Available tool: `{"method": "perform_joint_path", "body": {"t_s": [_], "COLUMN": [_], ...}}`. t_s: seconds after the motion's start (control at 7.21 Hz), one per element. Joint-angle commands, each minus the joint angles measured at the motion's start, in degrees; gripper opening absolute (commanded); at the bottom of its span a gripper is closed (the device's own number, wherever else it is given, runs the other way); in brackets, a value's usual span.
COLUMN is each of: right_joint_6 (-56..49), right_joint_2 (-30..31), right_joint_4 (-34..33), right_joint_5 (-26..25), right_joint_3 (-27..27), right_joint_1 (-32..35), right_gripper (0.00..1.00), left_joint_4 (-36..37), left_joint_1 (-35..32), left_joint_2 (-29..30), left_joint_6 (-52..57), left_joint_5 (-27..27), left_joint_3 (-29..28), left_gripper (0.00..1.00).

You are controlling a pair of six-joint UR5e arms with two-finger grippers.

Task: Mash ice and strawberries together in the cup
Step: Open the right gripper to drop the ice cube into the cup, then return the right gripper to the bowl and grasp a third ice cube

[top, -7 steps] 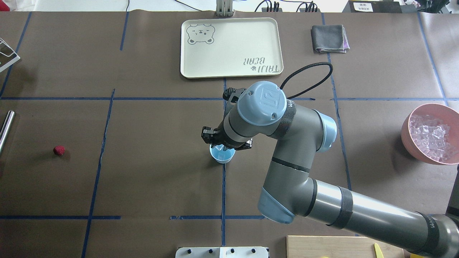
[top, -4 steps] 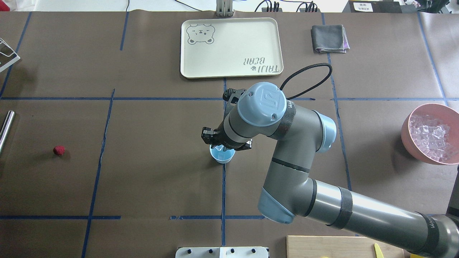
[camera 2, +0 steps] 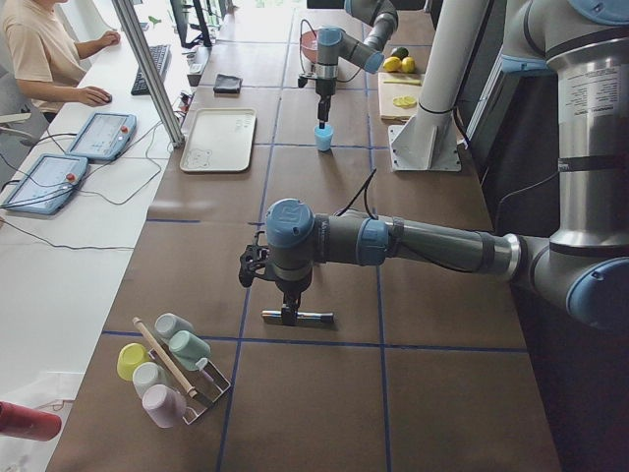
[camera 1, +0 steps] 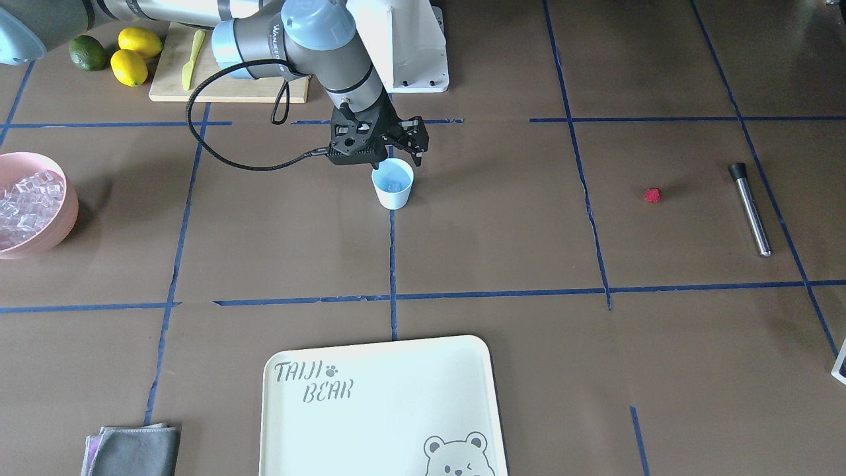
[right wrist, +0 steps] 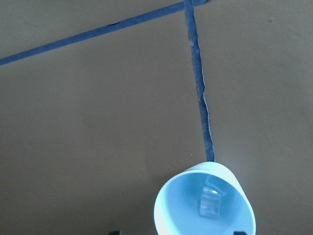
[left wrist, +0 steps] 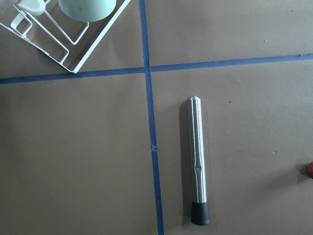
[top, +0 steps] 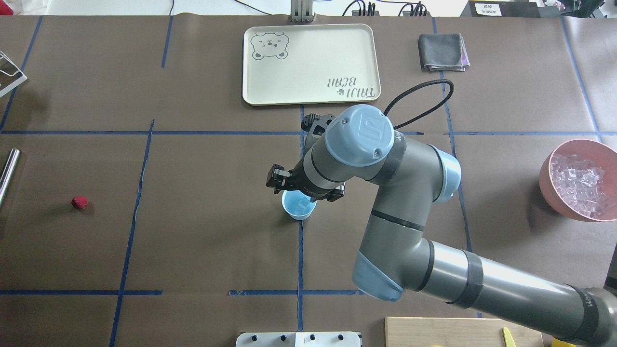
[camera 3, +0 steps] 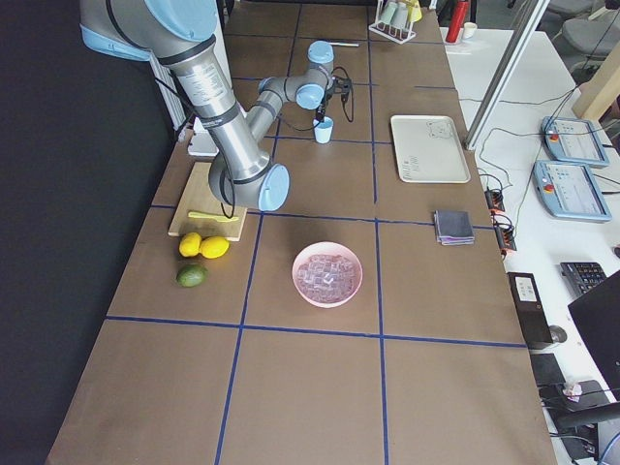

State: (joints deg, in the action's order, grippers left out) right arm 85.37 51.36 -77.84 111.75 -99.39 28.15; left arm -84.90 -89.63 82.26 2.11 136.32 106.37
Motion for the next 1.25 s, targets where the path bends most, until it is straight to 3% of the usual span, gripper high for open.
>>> {"method": "perform_joint_path", "body": {"t_s": [0.0,0.28,0.55,0.83,1.11], "right_joint_6": [-1.7,-14.1,-34.9,-45.1,-44.2], "right_joint_2": [10.6,22.7,35.2,43.3,44.8], "right_joint_4": [-2.6,-2.4,-2.1,-2.1,-2.4], "right_joint_5": [6.2,13.4,22.3,24.1,22.9], "right_joint_3": [-11.0,-16.6,-17.6,-15.0,-9.0], "right_joint_1": [6.5,15.0,27.9,36.8,39.9], "right_gripper": [0.99,0.99,0.99,0.99,0.99], "left_joint_4": [0.0,0.0,0.0,0.0,0.0], "left_joint_1": [0.1,0.0,0.0,0.0,0.0], "left_joint_2": [0.0,0.0,0.0,0.0,-0.1], "left_joint_6": [0.0,0.0,0.0,0.0,0.0], "left_joint_5": [0.0,0.0,0.0,0.0,0.0], "left_joint_3": [0.0,-0.1,0.0,0.1,0.3], "left_gripper": [1.0,1.0,1.0,1.0,1.0]}}
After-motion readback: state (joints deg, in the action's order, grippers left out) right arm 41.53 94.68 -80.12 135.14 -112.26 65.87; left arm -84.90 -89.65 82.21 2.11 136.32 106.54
